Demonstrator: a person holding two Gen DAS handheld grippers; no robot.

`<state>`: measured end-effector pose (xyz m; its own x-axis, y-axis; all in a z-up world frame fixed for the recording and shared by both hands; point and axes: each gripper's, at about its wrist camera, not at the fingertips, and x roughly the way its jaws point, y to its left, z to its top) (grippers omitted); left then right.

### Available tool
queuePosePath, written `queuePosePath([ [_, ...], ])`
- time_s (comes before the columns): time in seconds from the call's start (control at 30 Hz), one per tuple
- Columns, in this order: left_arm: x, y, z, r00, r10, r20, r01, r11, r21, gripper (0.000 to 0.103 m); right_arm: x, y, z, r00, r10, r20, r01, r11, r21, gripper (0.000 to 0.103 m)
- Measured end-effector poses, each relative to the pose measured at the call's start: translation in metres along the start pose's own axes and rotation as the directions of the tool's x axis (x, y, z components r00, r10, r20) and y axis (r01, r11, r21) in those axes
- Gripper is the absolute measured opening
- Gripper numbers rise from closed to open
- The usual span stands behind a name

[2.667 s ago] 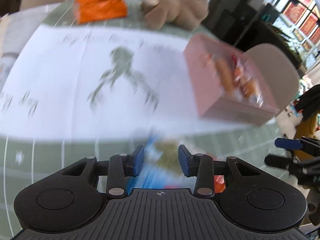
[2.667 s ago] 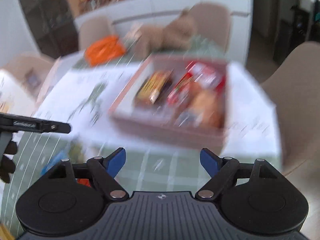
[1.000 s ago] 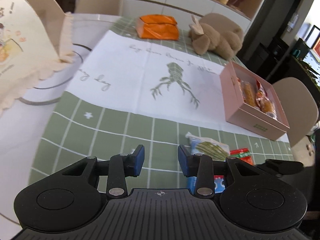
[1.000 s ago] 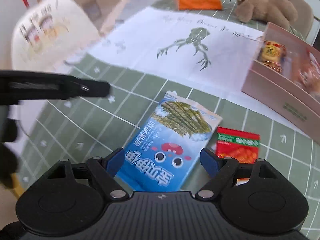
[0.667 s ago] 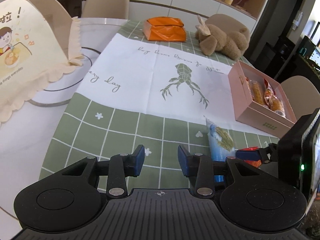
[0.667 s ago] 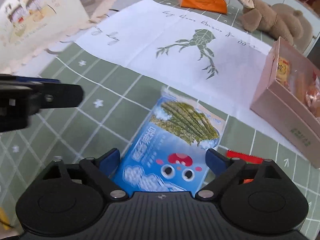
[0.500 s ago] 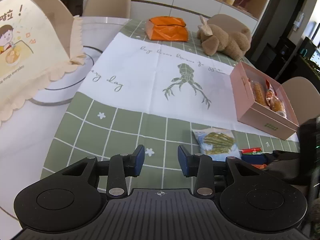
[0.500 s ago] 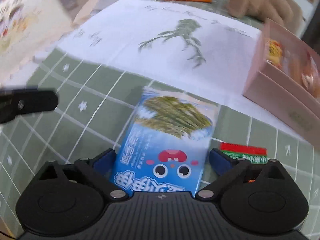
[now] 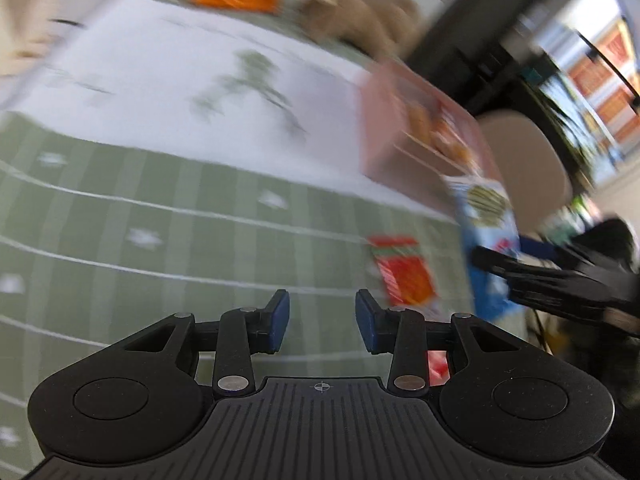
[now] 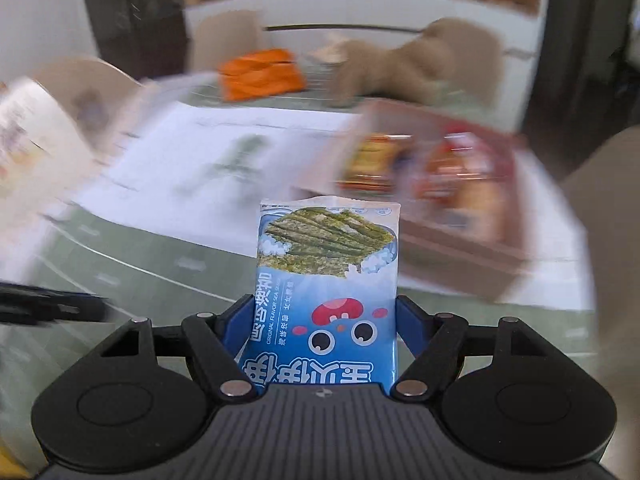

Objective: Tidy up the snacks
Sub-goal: 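Lift the seaweed packet with the right tool while the left grasps the red spicy-strip packet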

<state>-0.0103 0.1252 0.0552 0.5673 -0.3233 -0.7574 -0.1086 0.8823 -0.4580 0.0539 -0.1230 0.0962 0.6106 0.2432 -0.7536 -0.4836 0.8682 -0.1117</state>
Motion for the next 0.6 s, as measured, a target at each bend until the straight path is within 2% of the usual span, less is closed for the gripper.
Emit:
queuePosePath([
  [0.07, 0.016, -0.020, -0.001, 0.998, -0.022, -0.052, 0.025, 0.998, 0.052, 0.040, 0.007, -0.005, -0.015, 0.996, -0.078, -0.032, 0.076, 0.996, -0.056, 0.075],
  [0.2, 0.052, -0.073, 0.000, 0.993, -0.003, -0.119, 0.027, 0.979, 0.204, 0.040, 0.015, -0.013, -0.037, 0.992, -0.096, -0.079, 0.093, 0.995, -0.038, 0.075],
  [0.3, 0.070, -0.114, -0.004, 0.992, 0.065, -0.104, -0.022, 0.931, 0.364, 0.041, 0.014, -0.017, -0.048, 0.988, -0.144, -0.058, 0.141, 0.989, -0.046, 0.079],
  [0.33, 0.073, -0.124, -0.005, 0.992, 0.075, -0.102, -0.028, 0.916, 0.401, 0.041, 0.012, -0.020, -0.051, 0.988, -0.145, -0.059, 0.143, 0.989, -0.043, 0.084],
  [0.4, 0.081, -0.140, -0.011, 0.990, 0.101, -0.096, -0.042, 0.876, 0.481, 0.041, 0.012, -0.030, -0.057, 0.987, -0.148, -0.068, 0.147, 0.989, -0.020, 0.085],
  [0.53, 0.095, -0.154, -0.025, 0.982, 0.166, -0.092, -0.083, 0.811, 0.579, 0.041, 0.007, -0.059, -0.065, 0.989, -0.135, -0.064, 0.140, 0.987, 0.077, 0.085],
  [0.6, 0.096, -0.158, -0.030, 0.981, 0.187, -0.061, -0.108, 0.772, 0.626, 0.041, 0.001, -0.074, -0.064, 0.992, -0.119, -0.044, 0.123, 0.988, 0.092, 0.085],
])
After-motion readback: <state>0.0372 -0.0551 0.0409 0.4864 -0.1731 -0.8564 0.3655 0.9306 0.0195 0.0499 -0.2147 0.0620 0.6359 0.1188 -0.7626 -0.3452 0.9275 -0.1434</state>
